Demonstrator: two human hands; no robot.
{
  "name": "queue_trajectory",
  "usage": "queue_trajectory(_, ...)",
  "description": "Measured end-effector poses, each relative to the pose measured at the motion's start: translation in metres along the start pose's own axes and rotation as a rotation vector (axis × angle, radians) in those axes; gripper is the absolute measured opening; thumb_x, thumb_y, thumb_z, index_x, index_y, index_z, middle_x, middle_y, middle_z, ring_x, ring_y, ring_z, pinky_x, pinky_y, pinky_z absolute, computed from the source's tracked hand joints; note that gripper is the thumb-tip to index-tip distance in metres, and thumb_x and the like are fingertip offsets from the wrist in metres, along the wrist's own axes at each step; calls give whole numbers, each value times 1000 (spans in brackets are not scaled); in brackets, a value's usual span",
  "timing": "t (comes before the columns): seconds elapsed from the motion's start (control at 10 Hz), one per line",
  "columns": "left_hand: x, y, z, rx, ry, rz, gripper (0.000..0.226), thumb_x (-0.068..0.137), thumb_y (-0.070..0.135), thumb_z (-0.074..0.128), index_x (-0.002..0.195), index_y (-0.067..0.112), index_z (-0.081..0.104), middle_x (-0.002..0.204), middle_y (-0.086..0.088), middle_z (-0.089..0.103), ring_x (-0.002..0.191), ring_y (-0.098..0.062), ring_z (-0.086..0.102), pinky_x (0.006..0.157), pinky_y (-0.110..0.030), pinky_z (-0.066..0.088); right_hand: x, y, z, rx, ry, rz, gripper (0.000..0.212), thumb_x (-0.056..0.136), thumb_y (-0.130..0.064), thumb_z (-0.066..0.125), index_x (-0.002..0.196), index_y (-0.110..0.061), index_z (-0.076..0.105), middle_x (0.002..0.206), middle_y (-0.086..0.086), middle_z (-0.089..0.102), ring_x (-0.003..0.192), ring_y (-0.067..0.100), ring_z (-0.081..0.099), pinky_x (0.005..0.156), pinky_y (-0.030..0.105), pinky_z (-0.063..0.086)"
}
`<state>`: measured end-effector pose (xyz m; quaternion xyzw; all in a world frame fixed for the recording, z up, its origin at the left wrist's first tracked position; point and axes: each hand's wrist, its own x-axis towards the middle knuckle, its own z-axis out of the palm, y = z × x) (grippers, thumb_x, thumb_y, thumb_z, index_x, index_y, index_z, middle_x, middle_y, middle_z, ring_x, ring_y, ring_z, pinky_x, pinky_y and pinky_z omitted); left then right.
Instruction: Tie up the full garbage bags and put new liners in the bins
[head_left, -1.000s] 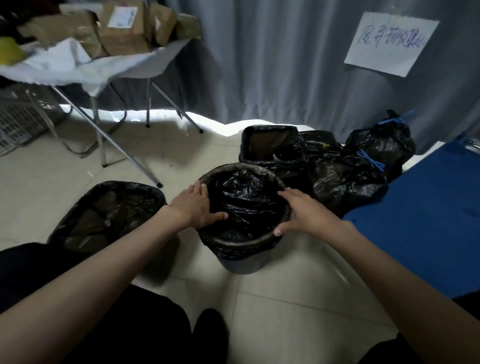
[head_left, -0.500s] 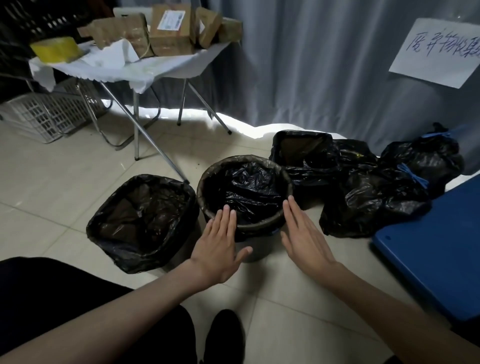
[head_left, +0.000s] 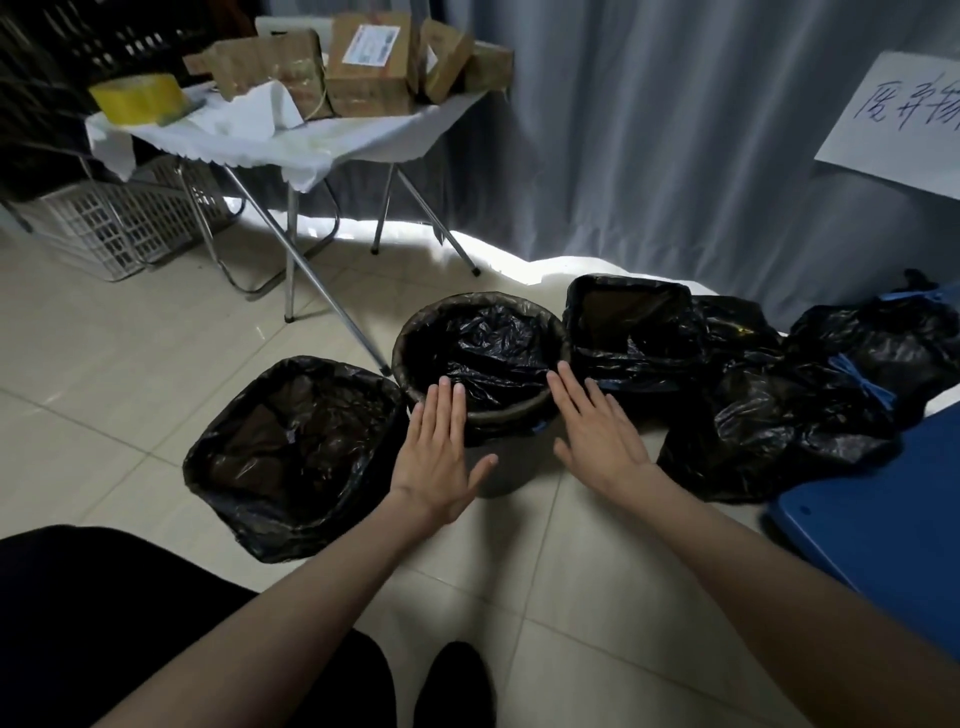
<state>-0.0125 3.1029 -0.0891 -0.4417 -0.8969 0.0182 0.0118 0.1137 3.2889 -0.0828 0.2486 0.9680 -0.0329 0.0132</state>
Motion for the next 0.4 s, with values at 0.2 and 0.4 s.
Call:
queue_trajectory(0.2, 41, -7, -23, 53, -126, -68, 97, 92, 73, 16, 153, 6, -16, 162, -13, -16, 150, -28, -14, 123, -44, -3, 48, -9, -29, -67, -153, 53, 85, 97, -40, 48, 157, -28, -12, 164, -3, -19, 152, 32, -1, 122, 50, 11)
queue_trajectory(0.4, 55, -3, -43, 17, -159, -78, 87, 95, 68, 16, 156, 11, -7, 164, -11, -12, 151, -30, -9, 123, -45, -3, 37, -21, -46, 27, -3, 76, 72, 100, -46, 39, 158, -31, -1, 166, 3, -11, 152, 33, 4, 121, 53, 9)
